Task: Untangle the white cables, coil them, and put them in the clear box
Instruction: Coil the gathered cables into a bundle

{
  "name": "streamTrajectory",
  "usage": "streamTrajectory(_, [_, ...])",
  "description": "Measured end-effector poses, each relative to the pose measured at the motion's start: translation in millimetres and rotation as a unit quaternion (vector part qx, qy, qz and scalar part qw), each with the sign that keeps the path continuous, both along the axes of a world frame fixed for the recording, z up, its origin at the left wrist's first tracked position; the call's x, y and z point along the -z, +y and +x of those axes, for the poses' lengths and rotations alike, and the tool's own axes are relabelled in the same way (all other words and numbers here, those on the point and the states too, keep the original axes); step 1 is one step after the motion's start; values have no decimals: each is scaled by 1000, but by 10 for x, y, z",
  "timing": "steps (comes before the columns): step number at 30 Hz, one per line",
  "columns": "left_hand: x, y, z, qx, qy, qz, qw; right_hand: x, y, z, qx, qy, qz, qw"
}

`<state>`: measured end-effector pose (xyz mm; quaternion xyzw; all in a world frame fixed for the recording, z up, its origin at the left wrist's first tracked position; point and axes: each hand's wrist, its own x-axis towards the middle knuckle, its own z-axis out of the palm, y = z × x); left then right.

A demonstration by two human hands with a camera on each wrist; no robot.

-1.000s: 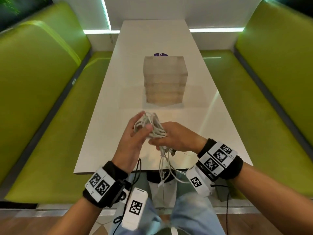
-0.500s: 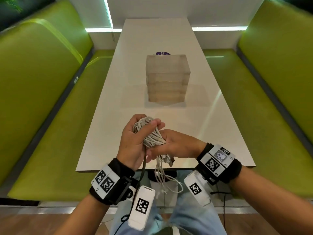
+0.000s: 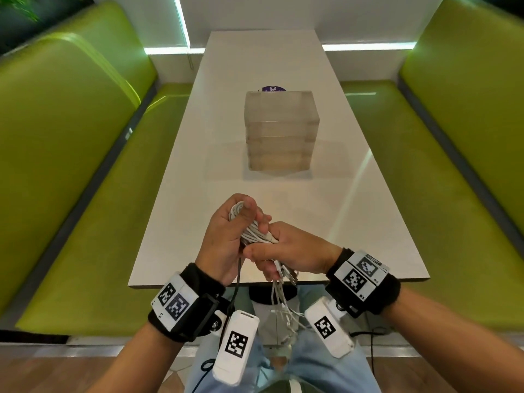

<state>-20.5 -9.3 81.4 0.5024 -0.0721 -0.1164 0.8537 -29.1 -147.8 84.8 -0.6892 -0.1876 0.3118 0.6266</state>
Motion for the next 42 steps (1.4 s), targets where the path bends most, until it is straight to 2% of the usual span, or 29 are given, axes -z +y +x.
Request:
streamTrajectory(4, [0, -11, 26, 0, -15, 18, 1000, -21, -35, 7, 11, -13, -11, 1000])
streamTrajectory(7, [33, 14, 37, 12, -35, 49, 998, -60, -86, 22, 49, -41, -16, 998])
streamTrajectory(10, [158, 48, -18, 60, -49, 134, 988, -126, -159, 61, 102, -63, -1, 993])
streamTrajectory(13, [270, -21, -136, 136, -21, 227, 964, -190, -201, 120, 152, -82, 30, 985])
streamTrajectory(16, [271, -133, -216, 158, -41, 240, 957, -246, -215, 183, 181, -92, 66, 977])
streamTrajectory(19, [196, -146, -216, 141, -17, 203, 969, -307, -270, 223, 199, -60, 115, 971])
streamTrajectory(26, [117, -15, -155, 189, -4, 218, 958, -467, -413, 301, 224, -64, 125, 964])
streamTrajectory(29, [96, 99, -102, 194, -18, 254, 947, -541, -533, 321, 222, -88, 90, 967])
streamTrajectory(31, [66, 155, -74, 183, -16, 255, 949, -599, -632, 323, 211, -124, 14, 969])
streamTrajectory(34, [-2, 164, -36, 172, -43, 256, 950, -648, -651, 321, 103, -167, -191, 962])
streamTrajectory(36, [-34, 127, -36, 179, -60, 261, 947, -655, -597, 316, 6, -157, -273, 949])
streamTrajectory(38, [-43, 104, -59, 189, -58, 255, 946, -658, -563, 309, -52, -128, -298, 944])
streamTrajectory(42, [-26, 68, -105, 203, -61, 234, 949, -651, -583, 329, -88, -81, -299, 947])
